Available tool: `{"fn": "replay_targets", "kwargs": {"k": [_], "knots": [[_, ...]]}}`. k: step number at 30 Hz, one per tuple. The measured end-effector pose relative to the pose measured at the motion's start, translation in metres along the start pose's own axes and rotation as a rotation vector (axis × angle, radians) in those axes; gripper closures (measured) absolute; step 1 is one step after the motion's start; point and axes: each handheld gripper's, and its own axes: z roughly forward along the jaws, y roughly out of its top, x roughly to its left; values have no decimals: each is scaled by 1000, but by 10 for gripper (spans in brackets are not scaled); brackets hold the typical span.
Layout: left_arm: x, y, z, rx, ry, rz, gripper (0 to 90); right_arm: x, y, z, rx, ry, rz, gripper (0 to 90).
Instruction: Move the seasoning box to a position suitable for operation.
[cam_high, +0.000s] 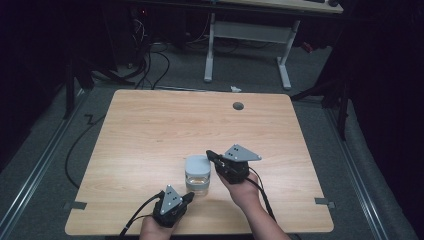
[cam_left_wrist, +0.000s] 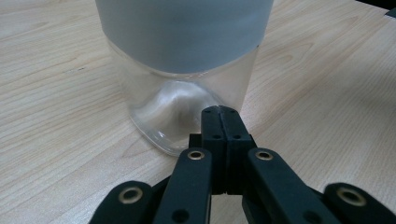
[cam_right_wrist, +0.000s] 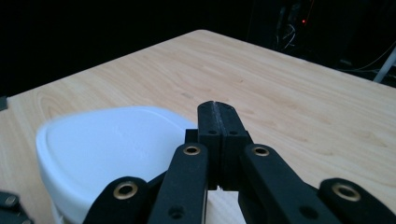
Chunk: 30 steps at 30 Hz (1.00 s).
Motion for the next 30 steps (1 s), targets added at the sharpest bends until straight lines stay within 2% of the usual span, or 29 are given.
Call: {"fn": "replay_targets", "kwargs": {"k": [7,10,15,16,21,25,30], "knots": [[0,1,-1,0,-4,-10,893,-2,-7,-4,8,-9,9,900],[1,7,-8,-3,-14,-20,879,-6,-8,-5,5,-17,19,899],[8,17,-19,-19,-1,-21,853,-14,-13,-8,14,-36,33,886],[16,22,-23,-23,18,-20,843,-16,-15,-8,15,-42,35,880],[41,38,-30,-31,63,-51,823,-27,-26,-14,29,-68,68,843],[62,47,-32,-32,118,-29,781,-38,-39,-19,53,-97,100,817],[86,57,-37,-61,193,-9,694,-53,-58,-28,73,-147,148,787]]}}
